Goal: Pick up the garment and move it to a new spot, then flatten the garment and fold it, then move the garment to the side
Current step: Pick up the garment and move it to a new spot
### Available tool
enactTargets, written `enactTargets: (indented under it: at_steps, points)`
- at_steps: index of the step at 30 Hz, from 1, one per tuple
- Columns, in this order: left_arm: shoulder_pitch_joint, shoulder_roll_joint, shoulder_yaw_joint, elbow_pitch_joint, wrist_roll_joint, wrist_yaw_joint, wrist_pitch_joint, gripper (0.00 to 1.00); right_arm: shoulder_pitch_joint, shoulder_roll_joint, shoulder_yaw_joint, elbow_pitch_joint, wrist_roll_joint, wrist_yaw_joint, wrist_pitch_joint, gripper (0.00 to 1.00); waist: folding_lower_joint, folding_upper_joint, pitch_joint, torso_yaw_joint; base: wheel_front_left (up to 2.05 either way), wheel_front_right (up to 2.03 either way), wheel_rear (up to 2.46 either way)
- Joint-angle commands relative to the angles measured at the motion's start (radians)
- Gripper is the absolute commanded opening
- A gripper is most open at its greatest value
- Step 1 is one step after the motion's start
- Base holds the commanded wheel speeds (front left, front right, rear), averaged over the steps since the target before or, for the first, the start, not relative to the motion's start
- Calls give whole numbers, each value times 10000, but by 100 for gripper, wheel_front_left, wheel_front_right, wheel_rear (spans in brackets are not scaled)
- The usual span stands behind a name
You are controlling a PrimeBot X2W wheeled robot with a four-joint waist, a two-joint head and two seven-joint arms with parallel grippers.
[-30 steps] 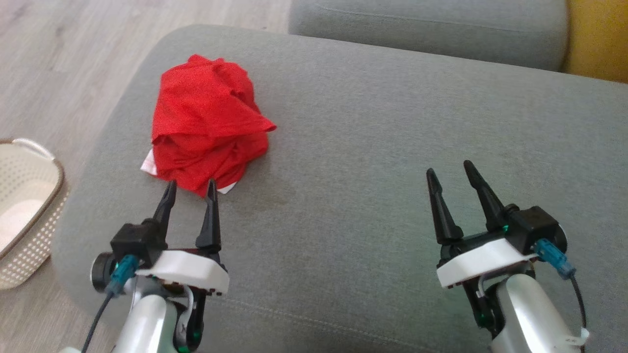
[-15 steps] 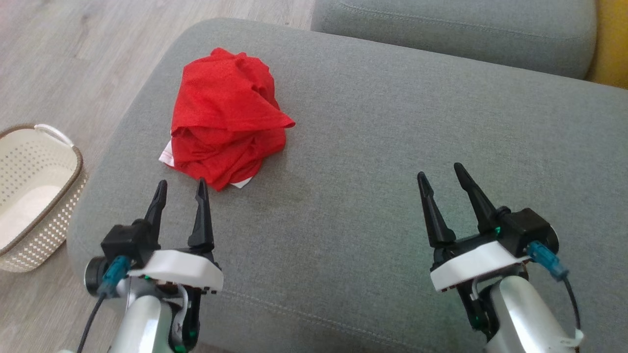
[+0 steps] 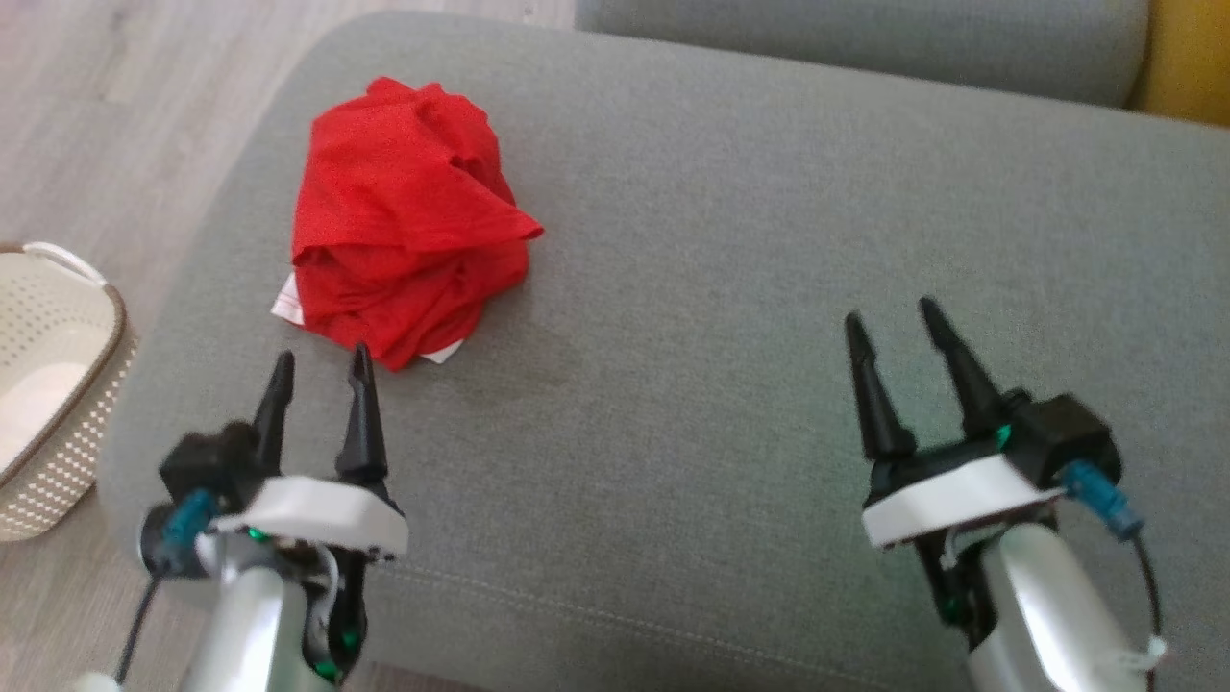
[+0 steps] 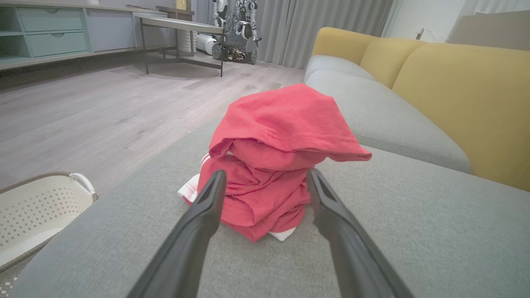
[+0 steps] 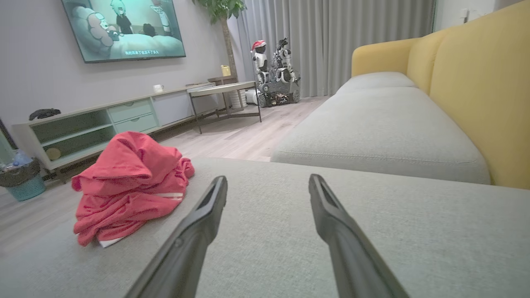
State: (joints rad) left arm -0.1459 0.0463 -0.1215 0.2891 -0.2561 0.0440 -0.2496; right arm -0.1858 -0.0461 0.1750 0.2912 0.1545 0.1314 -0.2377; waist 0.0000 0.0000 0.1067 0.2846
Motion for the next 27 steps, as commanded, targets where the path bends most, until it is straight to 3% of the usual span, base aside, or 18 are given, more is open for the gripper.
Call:
enactTargets:
  at_steps: [1, 7, 13, 21, 27]
  points:
    - [-660, 203, 371, -277, 59, -55, -122, 100, -551, -41, 136, -422, -100, -7, -50, 100, 0, 0, 169, -120, 0, 0, 0]
    - [-1795, 585, 565, 148, -239, -624, -50, 100, -912, -41, -587, -929, -551, -7, 173, 100, 0, 0, 1060, -418, 0, 0, 0]
    - [-3413, 1039, 643, 796, -705, -1131, 849, 100, -1214, -41, -1052, -1549, -952, -7, 447, 100, 0, 0, 1964, -662, 0, 0, 0]
    - [-5658, 1766, 742, 2592, -1182, -1406, 2268, 100, -1589, -41, -1081, -2133, -1247, -7, 689, 100, 0, 0, 2908, -1036, 0, 0, 0]
    - [-6534, 2094, 452, 3914, -1130, -1541, 2582, 100, -1720, -41, -917, -2242, -1249, -7, 691, 100, 0, 0, 3195, -1295, 0, 0, 0]
